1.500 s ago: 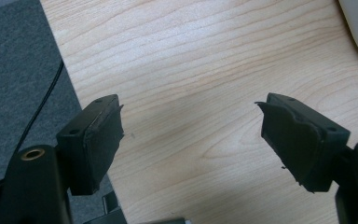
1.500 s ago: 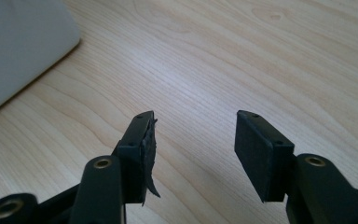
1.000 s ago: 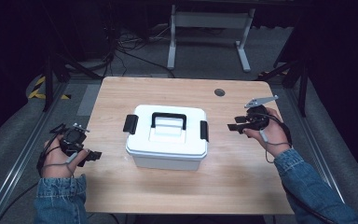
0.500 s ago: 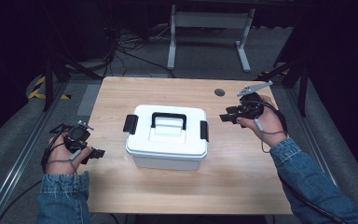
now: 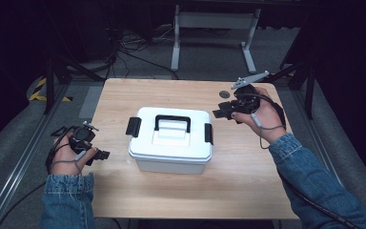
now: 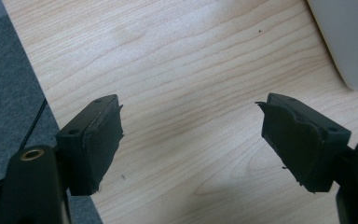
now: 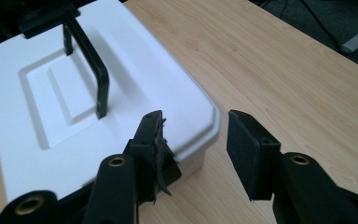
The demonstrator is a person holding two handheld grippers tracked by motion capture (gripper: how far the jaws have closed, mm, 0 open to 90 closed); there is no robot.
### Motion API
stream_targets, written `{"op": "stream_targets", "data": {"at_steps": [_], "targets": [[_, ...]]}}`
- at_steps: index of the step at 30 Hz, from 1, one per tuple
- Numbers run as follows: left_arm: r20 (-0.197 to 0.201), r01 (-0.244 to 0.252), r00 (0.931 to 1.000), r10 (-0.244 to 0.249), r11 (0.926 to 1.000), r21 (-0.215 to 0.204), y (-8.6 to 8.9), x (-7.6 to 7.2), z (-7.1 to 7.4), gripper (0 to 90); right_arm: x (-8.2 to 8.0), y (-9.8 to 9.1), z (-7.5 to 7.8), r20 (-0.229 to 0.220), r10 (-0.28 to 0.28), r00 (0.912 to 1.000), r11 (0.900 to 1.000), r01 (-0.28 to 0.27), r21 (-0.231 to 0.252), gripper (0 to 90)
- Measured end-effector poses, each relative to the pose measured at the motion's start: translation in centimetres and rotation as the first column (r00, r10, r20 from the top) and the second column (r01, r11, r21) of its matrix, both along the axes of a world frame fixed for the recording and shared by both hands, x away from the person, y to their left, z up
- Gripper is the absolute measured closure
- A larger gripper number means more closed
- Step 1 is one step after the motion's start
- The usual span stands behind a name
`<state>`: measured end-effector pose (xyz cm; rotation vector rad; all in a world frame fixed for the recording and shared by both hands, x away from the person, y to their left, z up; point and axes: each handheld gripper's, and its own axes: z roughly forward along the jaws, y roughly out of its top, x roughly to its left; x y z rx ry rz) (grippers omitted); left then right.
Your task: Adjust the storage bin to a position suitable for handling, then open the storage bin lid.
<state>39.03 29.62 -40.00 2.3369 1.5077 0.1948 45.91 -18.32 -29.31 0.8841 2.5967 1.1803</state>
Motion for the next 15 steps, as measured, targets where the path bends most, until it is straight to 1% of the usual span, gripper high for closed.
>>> {"op": "stream_targets", "data": {"at_steps": [1,4,8,9,10,15], "targets": [[0.005,0.005,1.0,-0.005,1.0,0.004,-0.1,0.1,0.0,20.9,0.0,0.3,0.1,0.0,0.01,1.0,1.0,-0.01,0.002,56.7],[0.003,0.016,0.9999,-0.016,0.9999,0.006,-0.2,0.3,0.0,20.9,-0.2,1.5,0.3,-0.002,0.031,0.9995,0.9995,-0.031,-0.005,56.4],[0.003,0.018,0.9998,-0.018,0.9998,0.003,-0.4,0.4,-0.1,20.9,-0.2,2.9,0.6,-0.003,0.058,0.9983,0.9983,-0.058,-0.007,55.8],[-0.001,0.019,0.9998,-0.019,0.9998,0.002,-0.4,0.4,-0.1,20.9,-0.2,3.6,0.7,-0.009,0.069,0.9976,0.9976,-0.069,-0.007,55.4],[0.0,0.023,0.9997,-0.023,0.9997,0.005,-0.4,0.5,-0.1,20.9,-0.2,3.6,0.7,-0.009,0.069,0.9976,0.9976,-0.069,-0.007,55.4],[0.0,0.019,0.9998,-0.019,0.9998,0.001,-0.5,0.7,-0.1,20.8,-0.1,5.6,0.8,-0.009,0.114,0.9935,0.9935,-0.114,-0.009,54.1]]}}
